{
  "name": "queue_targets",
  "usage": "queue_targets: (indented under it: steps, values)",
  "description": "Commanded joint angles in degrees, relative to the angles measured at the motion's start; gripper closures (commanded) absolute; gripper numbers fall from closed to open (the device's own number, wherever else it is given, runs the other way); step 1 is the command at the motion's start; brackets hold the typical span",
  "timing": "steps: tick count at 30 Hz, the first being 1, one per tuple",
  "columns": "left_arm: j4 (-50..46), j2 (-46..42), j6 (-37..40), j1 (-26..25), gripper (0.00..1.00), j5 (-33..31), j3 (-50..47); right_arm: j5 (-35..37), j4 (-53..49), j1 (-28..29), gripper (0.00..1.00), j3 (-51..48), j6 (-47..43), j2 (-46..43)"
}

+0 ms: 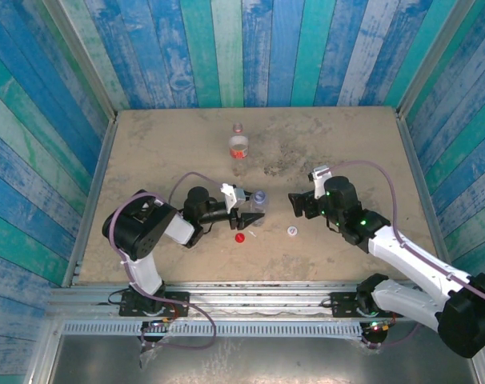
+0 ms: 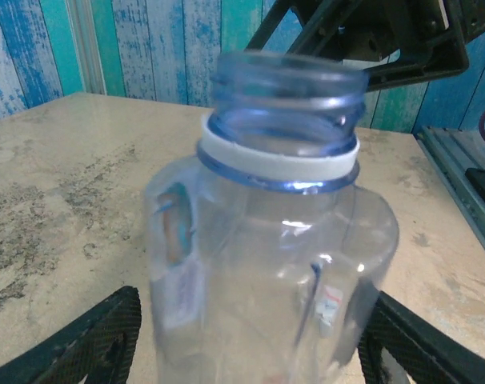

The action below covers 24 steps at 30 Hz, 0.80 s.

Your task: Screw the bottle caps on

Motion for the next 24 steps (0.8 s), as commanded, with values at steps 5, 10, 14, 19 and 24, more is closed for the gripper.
queue_targets:
  steps: [5,10,14,19,24]
  values:
    - [2.97,1.41,-0.98,-0.24,0.32,0.78,-0.08,1.13,-1.93,0.71,0.04,0.95,0.9,-0.77]
    - [2.73,1.39,-1.21,-0.26,0.34,1.45,0.33,1.59,-2.47,0.71,0.04,0.41,1.15,-1.48]
    - [2.03,1.39,-1.03,-0.29,0.39,1.56,0.69,1.79,-2.8,0.71,0.04,0.17,1.34,-1.81]
    - [1.35,1.37,-1.12,-0.29,0.44,2.11,1.06,2.14,-3.36,0.71,0.04,0.06,1.7,-2.01]
    - [1.23,1.44,-0.97,-0.42,0.39,2.13,1.3,2.46,-3.66,0.71,0.04,-0.34,1.86,-2.26]
